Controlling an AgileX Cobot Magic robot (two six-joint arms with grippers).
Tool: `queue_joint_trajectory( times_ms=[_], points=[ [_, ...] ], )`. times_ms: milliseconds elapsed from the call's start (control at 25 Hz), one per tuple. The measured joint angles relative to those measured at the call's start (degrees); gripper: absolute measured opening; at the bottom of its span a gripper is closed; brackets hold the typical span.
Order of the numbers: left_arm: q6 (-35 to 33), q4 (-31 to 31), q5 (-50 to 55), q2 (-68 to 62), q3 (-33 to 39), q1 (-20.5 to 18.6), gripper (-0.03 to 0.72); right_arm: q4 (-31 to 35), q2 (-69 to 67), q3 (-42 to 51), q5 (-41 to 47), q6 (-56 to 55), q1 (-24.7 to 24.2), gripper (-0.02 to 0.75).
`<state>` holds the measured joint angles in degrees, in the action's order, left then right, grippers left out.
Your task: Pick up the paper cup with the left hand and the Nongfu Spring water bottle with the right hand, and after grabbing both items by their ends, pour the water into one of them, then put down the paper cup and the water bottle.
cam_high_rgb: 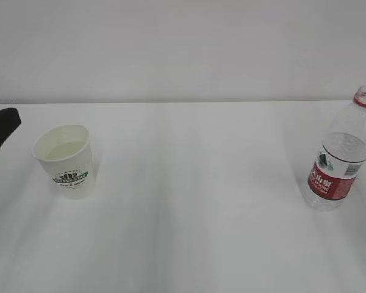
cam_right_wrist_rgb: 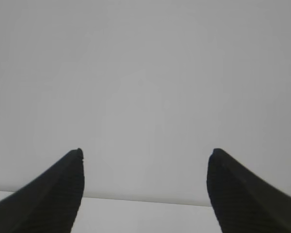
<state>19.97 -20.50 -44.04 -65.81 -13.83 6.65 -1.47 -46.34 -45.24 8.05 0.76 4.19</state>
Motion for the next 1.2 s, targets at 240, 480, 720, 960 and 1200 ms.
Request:
queue_joint_trajectory(
  times_ms=[240,480,720,960,1200],
  points=[
    [0.9,0.0,15.3,9.6,-2.3,0.0,0.586,0.0,1.9,-1.9,3.1,0.0,0.0,0.591],
    [1.0,0.2,38.4,18.5,-9.6,0.0,0.568,0.0,5.6,-3.3,10.7,0.0,0.0,0.59],
    [1.1,3.5,51.6,25.5,-15.5,0.0,0.519,0.0,10.0,-3.4,16.8,0.0,0.0,0.59],
    [1.1,6.3,60.4,32.3,-16.2,0.0,0.487,0.0,14.6,-3.6,22.7,0.0,0.0,0.59],
    [1.1,6.3,68.6,39.8,-16.3,0.0,0.478,-0.2,19.3,-3.8,31.4,0.0,0.0,0.589]
  ],
)
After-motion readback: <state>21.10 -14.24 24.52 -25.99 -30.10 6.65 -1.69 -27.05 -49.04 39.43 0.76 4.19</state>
